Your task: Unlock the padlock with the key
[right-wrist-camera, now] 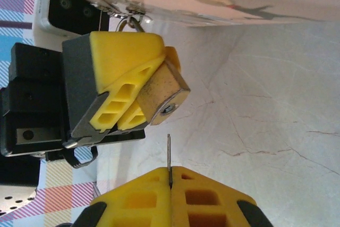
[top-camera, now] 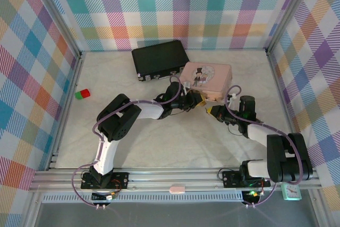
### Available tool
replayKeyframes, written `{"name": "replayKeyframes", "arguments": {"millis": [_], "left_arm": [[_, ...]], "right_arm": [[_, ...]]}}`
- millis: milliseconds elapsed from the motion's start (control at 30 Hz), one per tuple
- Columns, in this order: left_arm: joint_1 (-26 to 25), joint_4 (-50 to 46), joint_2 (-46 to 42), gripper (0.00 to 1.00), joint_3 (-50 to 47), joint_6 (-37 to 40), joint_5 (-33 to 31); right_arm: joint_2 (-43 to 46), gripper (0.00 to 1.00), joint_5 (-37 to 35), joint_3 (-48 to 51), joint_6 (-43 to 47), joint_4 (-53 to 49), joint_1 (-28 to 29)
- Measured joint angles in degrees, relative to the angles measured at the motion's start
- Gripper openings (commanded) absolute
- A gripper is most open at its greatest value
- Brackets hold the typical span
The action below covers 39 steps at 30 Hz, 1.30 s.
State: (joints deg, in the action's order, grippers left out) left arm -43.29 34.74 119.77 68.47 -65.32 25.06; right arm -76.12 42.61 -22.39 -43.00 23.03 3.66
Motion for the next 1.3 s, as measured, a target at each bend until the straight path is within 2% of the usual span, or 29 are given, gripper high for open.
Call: {"name": "replayKeyframes", "arguments": {"millis": [767, 1300], "left_arm": [[0.0, 3.89, 0.0, 0.0, -1.29, -2.67, 0.37], [0.42, 7.06, -0.76, 0.0, -3.82, -3.39, 0.85]], "right_arm": [[-4.55, 0.0, 2.27, 0.22, -5.25, 9.29, -0.39], [-6.73, 0.0, 2.91, -0.35, -7.63, 11.67, -0.39]]}}
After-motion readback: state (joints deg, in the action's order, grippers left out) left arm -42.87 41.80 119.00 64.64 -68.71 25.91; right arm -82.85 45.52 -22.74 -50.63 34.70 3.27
